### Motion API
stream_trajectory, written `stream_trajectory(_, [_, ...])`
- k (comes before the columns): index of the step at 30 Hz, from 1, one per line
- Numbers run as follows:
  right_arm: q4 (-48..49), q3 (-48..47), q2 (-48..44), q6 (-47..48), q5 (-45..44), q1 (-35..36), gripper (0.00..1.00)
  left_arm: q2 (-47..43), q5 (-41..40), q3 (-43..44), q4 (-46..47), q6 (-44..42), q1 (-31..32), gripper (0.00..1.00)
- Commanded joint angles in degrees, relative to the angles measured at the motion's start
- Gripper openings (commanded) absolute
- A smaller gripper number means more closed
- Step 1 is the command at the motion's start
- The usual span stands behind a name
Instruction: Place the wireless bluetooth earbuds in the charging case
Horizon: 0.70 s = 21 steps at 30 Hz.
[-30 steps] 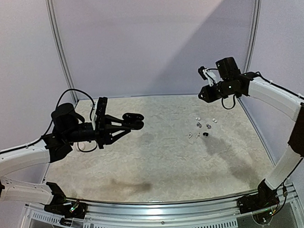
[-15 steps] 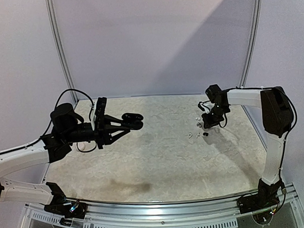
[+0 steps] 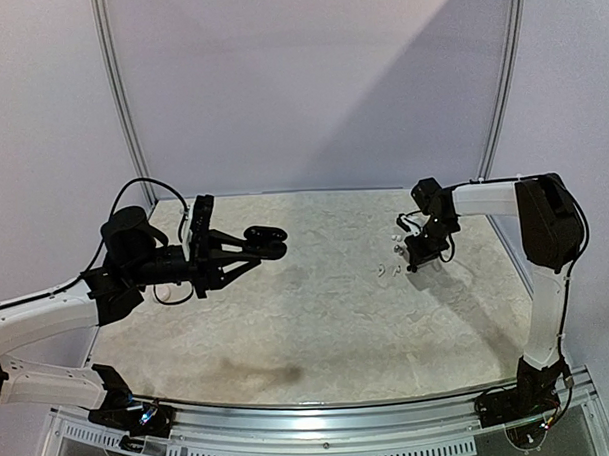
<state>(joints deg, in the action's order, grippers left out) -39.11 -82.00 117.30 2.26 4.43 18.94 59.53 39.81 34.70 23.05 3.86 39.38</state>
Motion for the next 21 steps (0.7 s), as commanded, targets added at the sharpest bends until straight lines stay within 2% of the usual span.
stream_trajectory(1, [0.05, 2.1, 0.26, 0.7, 0.91, -0.39, 0.13, -0.03, -0.17, -0.53, -0.39, -1.09, 0.88, 0.0])
stream_trajectory(21, [-0.4, 7.81, -4.58, 0.55, 5.74, -0.33, 0.18, 0.33, 0.35, -0.38, -0.55, -2.67, 0.88, 0.0])
